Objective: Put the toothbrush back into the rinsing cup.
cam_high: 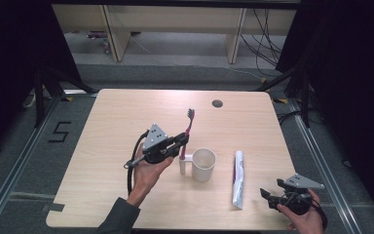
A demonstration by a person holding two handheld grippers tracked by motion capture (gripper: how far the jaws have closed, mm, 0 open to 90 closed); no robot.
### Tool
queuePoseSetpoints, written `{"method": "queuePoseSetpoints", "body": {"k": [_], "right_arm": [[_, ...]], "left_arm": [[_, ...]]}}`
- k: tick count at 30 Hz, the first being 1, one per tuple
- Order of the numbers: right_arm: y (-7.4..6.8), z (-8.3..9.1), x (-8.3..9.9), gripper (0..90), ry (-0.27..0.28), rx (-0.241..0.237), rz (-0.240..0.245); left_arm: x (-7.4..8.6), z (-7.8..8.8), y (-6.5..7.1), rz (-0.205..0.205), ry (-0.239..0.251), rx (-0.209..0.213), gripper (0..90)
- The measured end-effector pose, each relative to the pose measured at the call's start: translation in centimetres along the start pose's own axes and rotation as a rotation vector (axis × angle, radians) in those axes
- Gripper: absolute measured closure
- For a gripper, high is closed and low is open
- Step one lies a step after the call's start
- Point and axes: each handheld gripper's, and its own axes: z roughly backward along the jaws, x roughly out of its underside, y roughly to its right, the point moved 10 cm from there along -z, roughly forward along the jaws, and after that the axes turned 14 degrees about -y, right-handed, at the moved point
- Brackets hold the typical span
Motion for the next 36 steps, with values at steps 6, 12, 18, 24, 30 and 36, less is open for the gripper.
{"method": "queuePoseSetpoints", "body": {"k": [6, 12, 18, 24, 30, 36], "right_arm": [[-0.2, 0.0, -0.1, 24.0, 0.006, -0.01, -0.006], [-0.2, 0.0, -0.1, 24.0, 0.006, -0.009, -0.005], [-0.2, 0.0, 0.0, 24.0, 0.005, -0.01, -0.006], [-0.2, 0.0, 0.0, 24.0, -0.002, -0.01, 0.002], [-0.1, -0.1, 0.0, 24.0, 0.006, -0.006, 0.009], [-0.3, -0.1, 0.0, 24.0, -0.001, -0.021, 0.004]], "left_arm": [[0.4, -0.4, -0.2, 0.0, -0.008, -0.001, 82.5], [1.3, -0.7, -0.5, 0.004, -0.025, -0.004, 82.5], [1.8, -0.9, -0.7, 0.007, -0.036, -0.002, 82.4], [2.5, -0.9, -0.7, 0.003, -0.045, -0.003, 82.3], [3.2, -0.9, -0.7, 0.0, -0.06, -0.004, 82.1], [4.3, -1.0, -0.6, -0.009, -0.09, -0.004, 81.7]]}}
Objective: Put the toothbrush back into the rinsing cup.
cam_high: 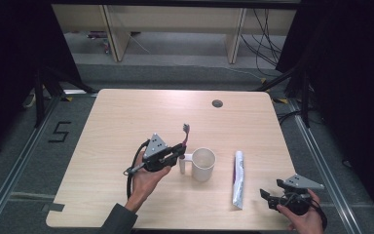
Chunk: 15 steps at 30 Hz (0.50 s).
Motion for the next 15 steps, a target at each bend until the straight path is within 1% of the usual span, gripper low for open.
{"method": "queuePoseSetpoints", "body": {"k": [1, 2, 3, 4, 6, 7, 8, 10, 13, 14, 15], "right_arm": [[0.0, 0.0, 0.0, 24.0, 0.0, 0.0, 0.0], [0.1, 0.0, 0.0, 24.0, 0.003, 0.013, 0.007], [0.1, 0.0, 0.0, 24.0, 0.003, 0.013, 0.007], [0.0, 0.0, 0.0, 24.0, 0.003, 0.01, -0.003], [0.0, 0.0, 0.0, 24.0, 0.001, 0.011, 0.002], [0.0, 0.0, 0.0, 24.0, 0.001, 0.004, 0.0], [0.0, 0.0, 0.0, 24.0, 0.001, 0.008, 0.005], [0.0, 0.0, 0.0, 24.0, 0.003, 0.008, -0.002], [0.0, -0.1, 0.0, 24.0, 0.006, 0.009, 0.009], [0.0, -0.1, 0.0, 24.0, 0.006, 0.01, 0.004], [0.0, 0.0, 0.0, 24.0, 0.004, 0.008, 0.0]], "left_arm": [[0.1, 0.0, 0.0, 0.004, -0.001, 0.0, 81.7], [0.3, -0.1, 0.0, 0.002, -0.007, 0.002, 81.5], [0.4, -0.2, 0.1, 0.003, -0.007, 0.006, 81.5], [0.6, -0.2, 0.1, -0.006, -0.016, 0.004, 81.4], [0.8, -0.3, 0.1, 0.001, -0.014, 0.008, 81.3], [1.0, -0.3, 0.1, 0.001, -0.023, 0.006, 81.1], [1.1, -0.4, 0.2, -0.003, -0.027, 0.004, 81.0], [1.3, -0.4, 0.2, -0.003, -0.032, 0.005, 80.6], [1.6, -0.6, 0.2, 0.002, -0.039, 0.005, 79.9], [1.6, -0.6, 0.2, -0.002, -0.035, 0.011, 79.1], [1.7, -0.6, 0.2, -0.004, -0.039, 0.008, 78.6]]}}
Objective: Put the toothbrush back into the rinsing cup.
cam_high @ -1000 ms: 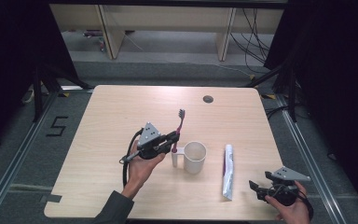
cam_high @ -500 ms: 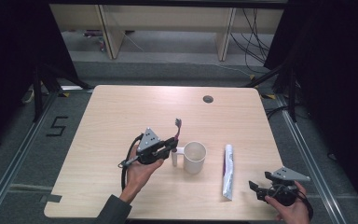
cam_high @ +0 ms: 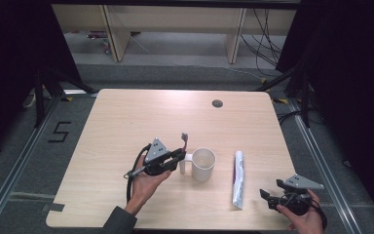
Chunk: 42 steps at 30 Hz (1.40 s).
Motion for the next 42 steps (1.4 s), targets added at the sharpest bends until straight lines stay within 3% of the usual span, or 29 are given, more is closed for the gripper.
{"method": "queuePoseSetpoints", "body": {"k": [7, 10, 11, 12, 13, 14, 15, 25, 34, 42], "right_arm": [[0.0, 0.0, 0.0, 24.0, -0.002, 0.001, 0.002], [0.0, 0.0, 0.0, 24.0, 0.001, 0.001, 0.005], [0.0, 0.0, 0.0, 24.0, 0.003, 0.002, 0.004], [0.0, 0.0, 0.0, 24.0, 0.003, 0.002, 0.004], [0.1, 0.0, 0.1, 24.0, -0.001, 0.002, 0.002], [0.1, 0.0, 0.1, 24.0, -0.001, 0.002, 0.002], [0.1, 0.0, 0.0, 24.0, 0.006, 0.005, 0.009], [0.1, 0.0, 0.1, 24.0, 0.001, 0.001, -0.003], [0.1, 0.3, -0.1, 24.1, 0.011, 0.004, 0.003], [0.1, 0.2, -0.1, 24.3, 0.017, 0.009, 0.008]], "left_arm": [[0.2, -0.1, 0.0, 0.003, -0.006, -0.004, 73.3], [0.1, 0.1, 0.1, 0.002, -0.004, -0.007, 64.0], [0.1, 0.1, 0.1, 0.004, -0.003, -0.015, 51.9], [0.1, 0.2, -0.1, 0.006, 0.0, -0.031, 51.9], [0.0, 0.3, -0.2, 0.022, 0.004, -0.045, 42.8], [0.0, 0.4, -0.3, 0.024, 0.007, -0.046, 42.8], [-0.2, 0.5, -0.3, 0.038, 0.021, -0.04, 36.7], [-0.2, 2.1, 0.0, 0.054, 0.007, -0.042, 29.5], [1.7, 4.1, 0.5, 0.034, -0.048, -0.032, 27.6], [3.8, 5.3, 0.5, 0.045, -0.077, -0.041, 26.4]]}}
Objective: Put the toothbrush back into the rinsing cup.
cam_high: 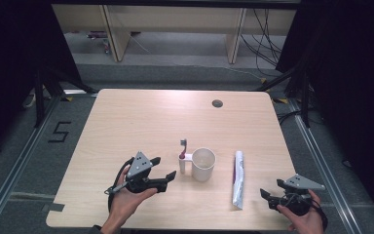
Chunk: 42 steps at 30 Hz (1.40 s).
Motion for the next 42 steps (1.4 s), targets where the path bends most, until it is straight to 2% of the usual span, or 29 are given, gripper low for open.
{"method": "queuePoseSetpoints", "body": {"k": [11, 22, 23, 26, 34, 36, 42], "right_arm": [[0.0, 0.0, 0.1, 24.3, -0.005, -0.01, -0.007], [0.1, 0.0, 0.1, 24.4, -0.006, -0.01, -0.009], [0.0, 0.0, 0.1, 24.4, -0.004, -0.013, -0.02], [0.0, 0.0, 0.1, 24.4, -0.003, -0.014, -0.02], [0.1, 0.1, 0.2, 24.4, -0.002, -0.008, -0.008], [0.0, 0.2, 0.4, 24.5, -0.009, -0.015, -0.027], [0.2, 0.3, 0.4, 24.5, -0.001, -0.007, -0.023]], "left_arm": [[2.6, 0.9, -0.4, 0.017, -0.027, -0.005, 25.1], [4.2, 1.3, -0.3, 0.021, -0.051, -0.007, 24.3], [4.4, 1.3, -0.3, 0.021, -0.05, -0.006, 24.3], [5.0, 1.4, -0.4, 0.023, -0.069, -0.016, 24.2], [6.2, 1.4, 0.2, 0.008, -0.089, -0.019, 23.2], [6.6, 1.4, 0.3, -0.009, -0.098, -0.025, 23.0], [7.2, 1.4, 0.5, -0.023, -0.11, -0.031, 22.6]]}}
